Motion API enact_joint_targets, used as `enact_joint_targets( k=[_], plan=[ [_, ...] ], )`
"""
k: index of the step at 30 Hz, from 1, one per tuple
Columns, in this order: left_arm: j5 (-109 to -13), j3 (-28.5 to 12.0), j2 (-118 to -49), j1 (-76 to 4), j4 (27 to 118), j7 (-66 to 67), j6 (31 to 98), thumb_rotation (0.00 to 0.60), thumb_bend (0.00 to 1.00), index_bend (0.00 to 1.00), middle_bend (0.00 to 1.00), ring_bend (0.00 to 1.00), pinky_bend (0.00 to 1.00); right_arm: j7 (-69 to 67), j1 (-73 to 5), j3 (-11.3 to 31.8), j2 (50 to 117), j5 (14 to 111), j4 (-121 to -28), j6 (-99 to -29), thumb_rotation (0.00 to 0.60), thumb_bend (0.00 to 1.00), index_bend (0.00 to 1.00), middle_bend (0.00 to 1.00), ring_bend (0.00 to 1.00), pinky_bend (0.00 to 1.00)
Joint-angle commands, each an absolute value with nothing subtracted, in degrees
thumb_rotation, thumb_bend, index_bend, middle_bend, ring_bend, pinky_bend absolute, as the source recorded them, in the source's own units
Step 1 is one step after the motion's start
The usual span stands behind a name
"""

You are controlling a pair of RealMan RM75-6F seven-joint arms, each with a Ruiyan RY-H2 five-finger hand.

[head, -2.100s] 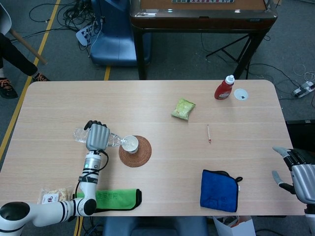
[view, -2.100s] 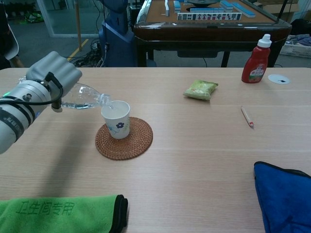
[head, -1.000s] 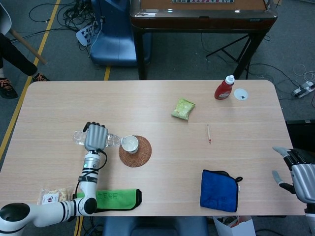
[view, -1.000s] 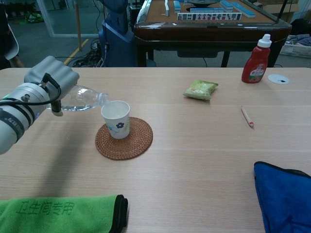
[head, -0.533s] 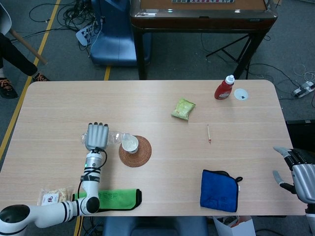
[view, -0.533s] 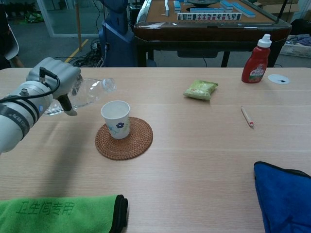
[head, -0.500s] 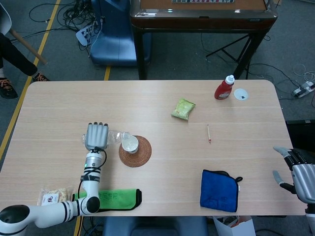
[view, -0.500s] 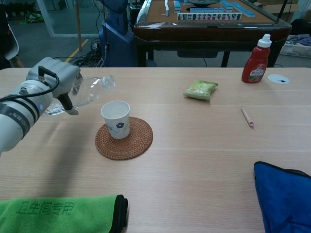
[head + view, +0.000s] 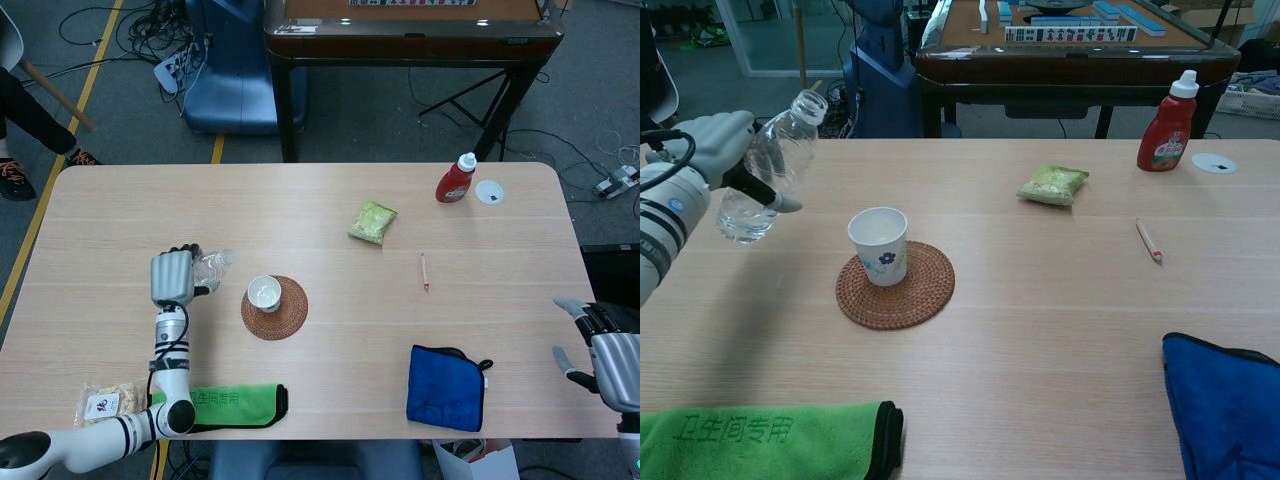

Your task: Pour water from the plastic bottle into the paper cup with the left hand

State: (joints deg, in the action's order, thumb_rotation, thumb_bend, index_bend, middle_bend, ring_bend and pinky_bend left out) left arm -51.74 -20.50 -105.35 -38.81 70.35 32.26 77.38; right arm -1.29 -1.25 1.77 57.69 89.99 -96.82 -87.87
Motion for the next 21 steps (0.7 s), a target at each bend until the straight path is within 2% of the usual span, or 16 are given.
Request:
enact_joint_targets(
  k=[1,7,21],
  plan=[
    [-53.55,-22.47,-105.75,-35.17,68.10,20.66,77.30,0.600,0.02,0.66,0.79,0.44,0.49,-1.20,-1.26,1.80,57.77,89.89,-96.81,-87.84,0.600,0.35,0.21,0.26,0.21,0.47],
    [-54.15,-23.96,-106.30,-33.02,66.15,10.52,76.22,0.600,0.02,0.65,0.77,0.44,0.48,-1.27,-1.13,1.89,57.79,89.76,-96.75,-88.10,0.600,0.35,0.21,0.26,0.21,0.47],
    [-53.93,-23.70,-106.58,-31.26,61.30,5.43,71.79,0.600,0.02,0.62,0.70,0.40,0.41,-1.03,-1.22,1.96,57.86,89.54,-96.78,-87.86,0.600,0.35,0.21,0.26,0.21,0.47]
  ],
)
